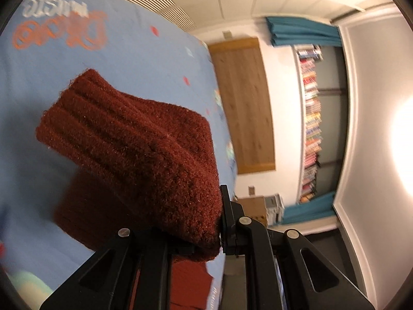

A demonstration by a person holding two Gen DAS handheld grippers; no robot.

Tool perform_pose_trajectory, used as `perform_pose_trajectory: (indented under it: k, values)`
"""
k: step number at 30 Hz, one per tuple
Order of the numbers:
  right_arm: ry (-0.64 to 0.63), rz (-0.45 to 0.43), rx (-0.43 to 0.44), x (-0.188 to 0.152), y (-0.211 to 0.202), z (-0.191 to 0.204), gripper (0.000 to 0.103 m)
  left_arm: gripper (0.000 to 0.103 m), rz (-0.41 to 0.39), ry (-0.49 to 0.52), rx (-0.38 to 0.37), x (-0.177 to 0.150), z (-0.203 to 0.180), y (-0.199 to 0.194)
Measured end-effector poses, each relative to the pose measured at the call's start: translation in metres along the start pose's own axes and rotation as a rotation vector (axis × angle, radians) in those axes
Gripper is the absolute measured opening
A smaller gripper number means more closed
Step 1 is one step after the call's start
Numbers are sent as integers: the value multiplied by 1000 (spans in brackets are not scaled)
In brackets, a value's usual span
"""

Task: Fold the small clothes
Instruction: 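Carry the held cuff across the sweater body and open the left gripper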

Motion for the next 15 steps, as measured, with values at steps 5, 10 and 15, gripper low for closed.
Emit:
perform_pose_trajectory:
  k: [5, 10, 15]
  values:
    - [39, -24, 21, -1, -11, -21, 66, 11, 82, 49, -35, -38, -39, 43]
    - [56, -43, 29, -7, -23, -43, 66, 11, 174, 91, -42, -73, -67, 89]
    - [84, -51, 37, -8, -25, -60, 66, 11, 262, 125, -29, -110, -82, 125]
Point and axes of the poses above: each gripper's, at about its wrist camera, not at the fingertips, and y roughly the way its jaws point, z to its left, x to its top, the point moved 8 cm from there along y, roughly the way its jaws point, and after that the axes turned 13 degrees about z, right-handed, at the moved point
